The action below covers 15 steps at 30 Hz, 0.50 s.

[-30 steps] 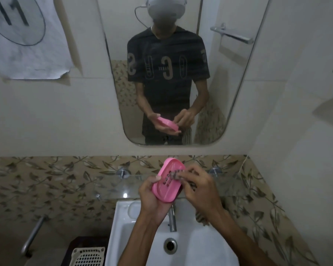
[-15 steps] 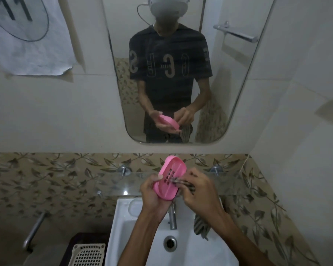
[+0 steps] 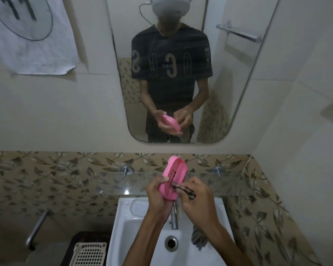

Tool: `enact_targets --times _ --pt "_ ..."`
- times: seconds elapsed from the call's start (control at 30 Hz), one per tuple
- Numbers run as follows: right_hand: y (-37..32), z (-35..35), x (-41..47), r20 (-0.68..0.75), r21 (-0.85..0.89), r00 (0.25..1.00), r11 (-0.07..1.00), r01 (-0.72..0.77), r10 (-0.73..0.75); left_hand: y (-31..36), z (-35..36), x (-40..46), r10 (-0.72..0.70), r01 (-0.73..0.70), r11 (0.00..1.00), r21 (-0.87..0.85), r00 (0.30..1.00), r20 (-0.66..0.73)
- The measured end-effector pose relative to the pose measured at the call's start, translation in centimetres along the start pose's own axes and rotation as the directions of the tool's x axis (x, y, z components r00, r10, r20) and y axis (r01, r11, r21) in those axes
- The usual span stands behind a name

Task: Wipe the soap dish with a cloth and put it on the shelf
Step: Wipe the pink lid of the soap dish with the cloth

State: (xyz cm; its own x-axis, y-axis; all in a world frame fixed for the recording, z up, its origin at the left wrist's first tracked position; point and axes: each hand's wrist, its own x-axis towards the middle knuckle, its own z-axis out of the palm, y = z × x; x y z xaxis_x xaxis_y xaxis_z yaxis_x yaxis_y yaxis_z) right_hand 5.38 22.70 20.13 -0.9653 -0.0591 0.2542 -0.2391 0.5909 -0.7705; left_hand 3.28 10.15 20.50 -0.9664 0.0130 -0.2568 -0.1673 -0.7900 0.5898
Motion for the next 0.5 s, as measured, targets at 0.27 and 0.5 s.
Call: enact_targets --times 0.27,0.5 --pt "-0.7 1.0 -0.9 0.075 0.304 0.952 0.903 -0.305 0.296 -1.0 -0.8 0.1 0.118 -0.107 0.986 0.127 0.989 -0.086" --pt "-2.0 1.4 -1.3 0.292 0.678 0.757 0.431 -0.595 0.585 -1.5 -1.4 0.4 0.159 -0.182 0.839 0.514 0.983 0.089"
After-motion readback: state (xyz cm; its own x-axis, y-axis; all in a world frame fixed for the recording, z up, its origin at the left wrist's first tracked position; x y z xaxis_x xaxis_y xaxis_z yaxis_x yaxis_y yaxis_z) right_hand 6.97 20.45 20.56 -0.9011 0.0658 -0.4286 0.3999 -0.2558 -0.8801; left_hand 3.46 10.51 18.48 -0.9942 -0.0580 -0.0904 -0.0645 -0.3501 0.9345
